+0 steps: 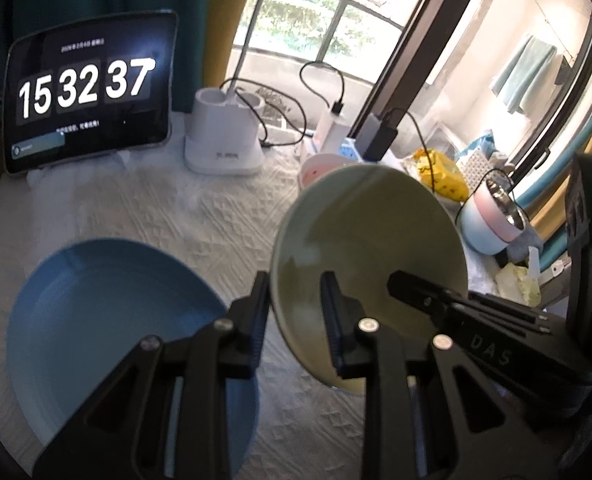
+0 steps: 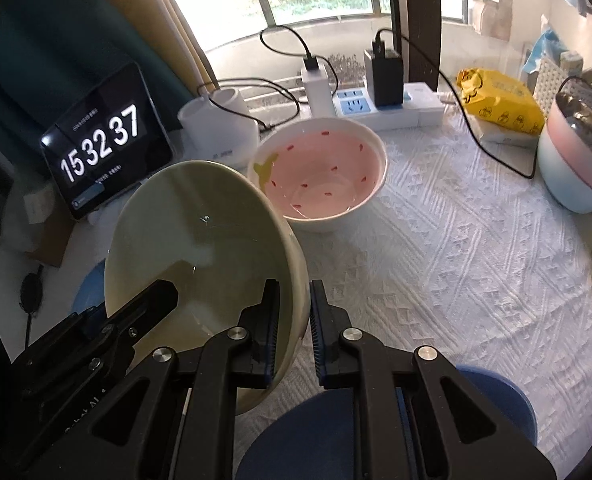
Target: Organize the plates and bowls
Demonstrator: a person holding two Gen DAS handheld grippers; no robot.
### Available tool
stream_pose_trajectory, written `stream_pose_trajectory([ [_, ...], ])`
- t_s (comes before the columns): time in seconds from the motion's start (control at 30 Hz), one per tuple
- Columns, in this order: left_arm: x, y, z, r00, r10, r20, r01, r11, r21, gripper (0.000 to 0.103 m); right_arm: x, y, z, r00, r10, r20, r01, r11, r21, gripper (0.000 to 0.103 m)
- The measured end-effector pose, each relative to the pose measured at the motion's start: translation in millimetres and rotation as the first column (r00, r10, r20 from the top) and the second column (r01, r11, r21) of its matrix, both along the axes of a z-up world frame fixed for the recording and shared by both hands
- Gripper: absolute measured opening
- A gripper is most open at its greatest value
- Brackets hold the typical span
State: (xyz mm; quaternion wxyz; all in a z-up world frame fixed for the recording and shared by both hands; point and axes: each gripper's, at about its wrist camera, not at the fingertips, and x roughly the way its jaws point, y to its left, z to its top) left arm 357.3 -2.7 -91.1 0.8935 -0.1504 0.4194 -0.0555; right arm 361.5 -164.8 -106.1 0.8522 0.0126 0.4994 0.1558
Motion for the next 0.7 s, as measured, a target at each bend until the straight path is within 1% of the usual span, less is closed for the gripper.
stream_pose_trajectory([
  [0.53, -37.5, -10.4, 37.1, 0.996, -0.008, 0.089, 0.008, 1.000, 0.006, 0.026, -37.4, -15.7, 30.1, 0.998, -0.004, 0.055, 0.001, 0.999, 0.047, 0.016],
  [0.7, -43.7, -17.4, 40.6, 0.995, -0.025, 0.094, 0.025, 1.000, 0.002, 0.026, -46.6, -24.5, 35.2, 0.998, -0.017, 0.062, 0.013, 0.998, 0.057, 0.016],
])
